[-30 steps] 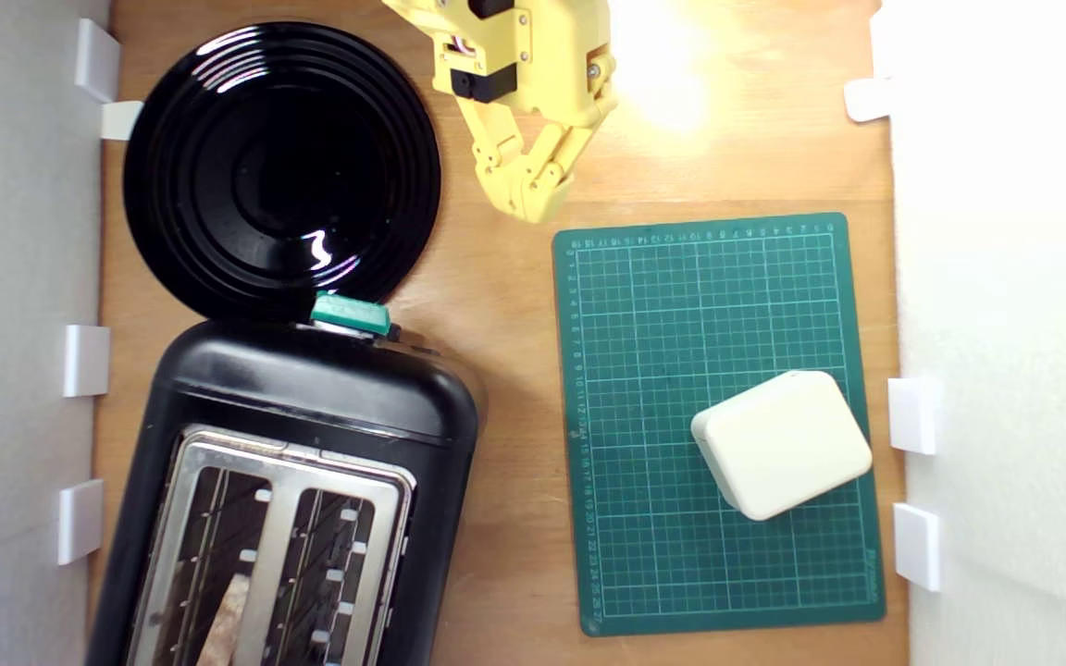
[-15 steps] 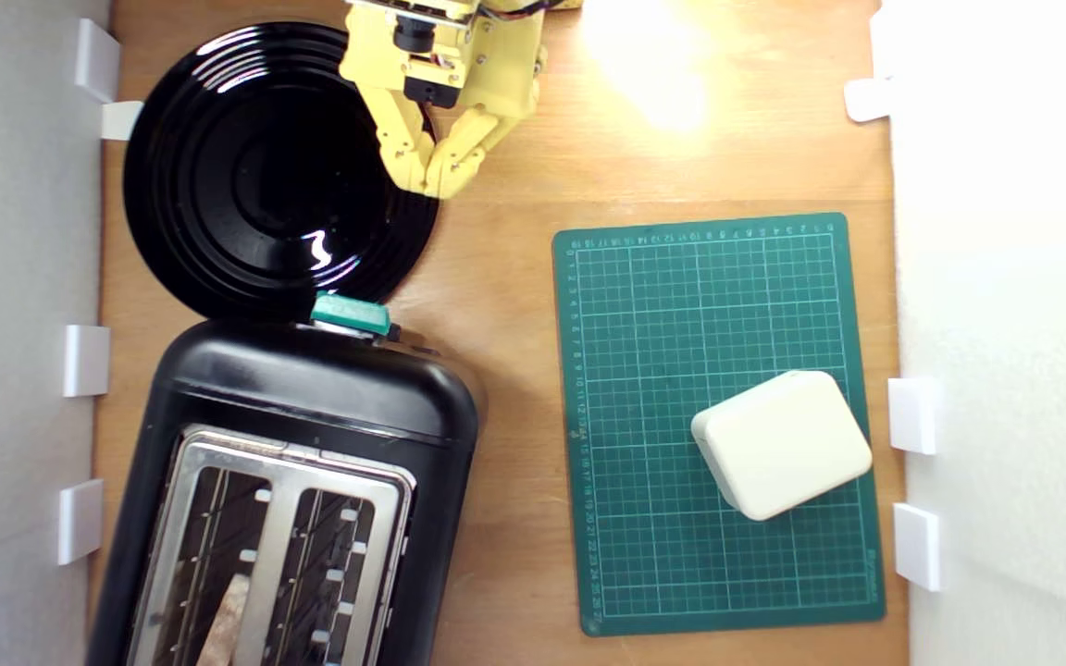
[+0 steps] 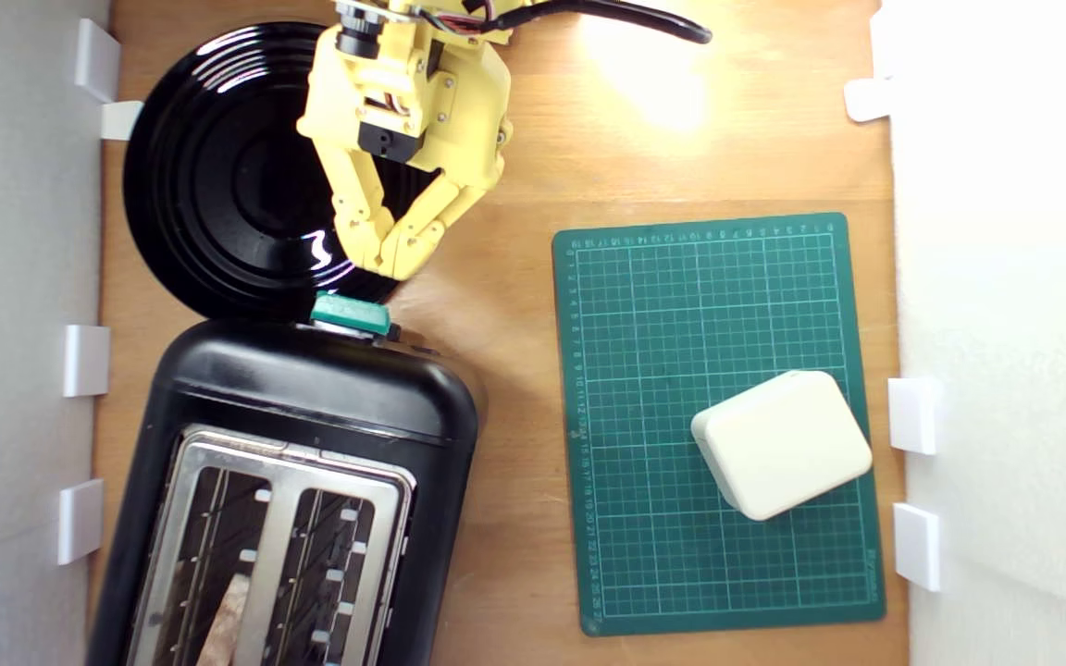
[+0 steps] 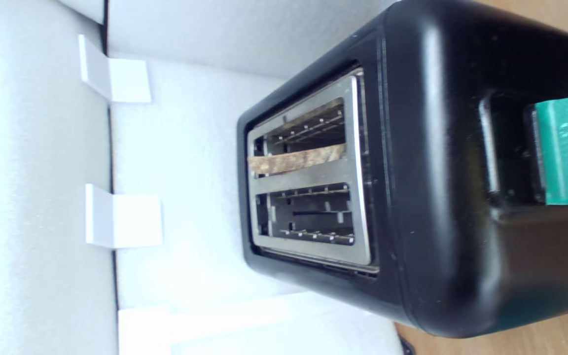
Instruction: Start toaster
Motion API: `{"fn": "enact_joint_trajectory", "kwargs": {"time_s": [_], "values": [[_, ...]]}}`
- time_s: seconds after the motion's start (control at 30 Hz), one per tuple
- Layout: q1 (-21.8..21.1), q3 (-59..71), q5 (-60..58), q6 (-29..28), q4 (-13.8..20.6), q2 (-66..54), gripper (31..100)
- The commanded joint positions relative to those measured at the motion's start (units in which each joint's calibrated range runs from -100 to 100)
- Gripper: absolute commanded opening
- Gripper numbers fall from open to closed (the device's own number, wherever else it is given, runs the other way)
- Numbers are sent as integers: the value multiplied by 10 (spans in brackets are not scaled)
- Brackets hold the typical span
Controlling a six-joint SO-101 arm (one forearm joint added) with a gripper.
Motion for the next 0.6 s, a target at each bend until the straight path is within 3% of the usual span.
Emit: {"fn": "enact_joint_trajectory", "kwargs": {"time_s": [0.0, 0.23, 0.57], "values": [[6, -27, -31, -8, -4, 12, 313], [9, -100, -25, -8, 8, 64, 313], [26, -225, 107, 9, 7, 110, 313]]}}
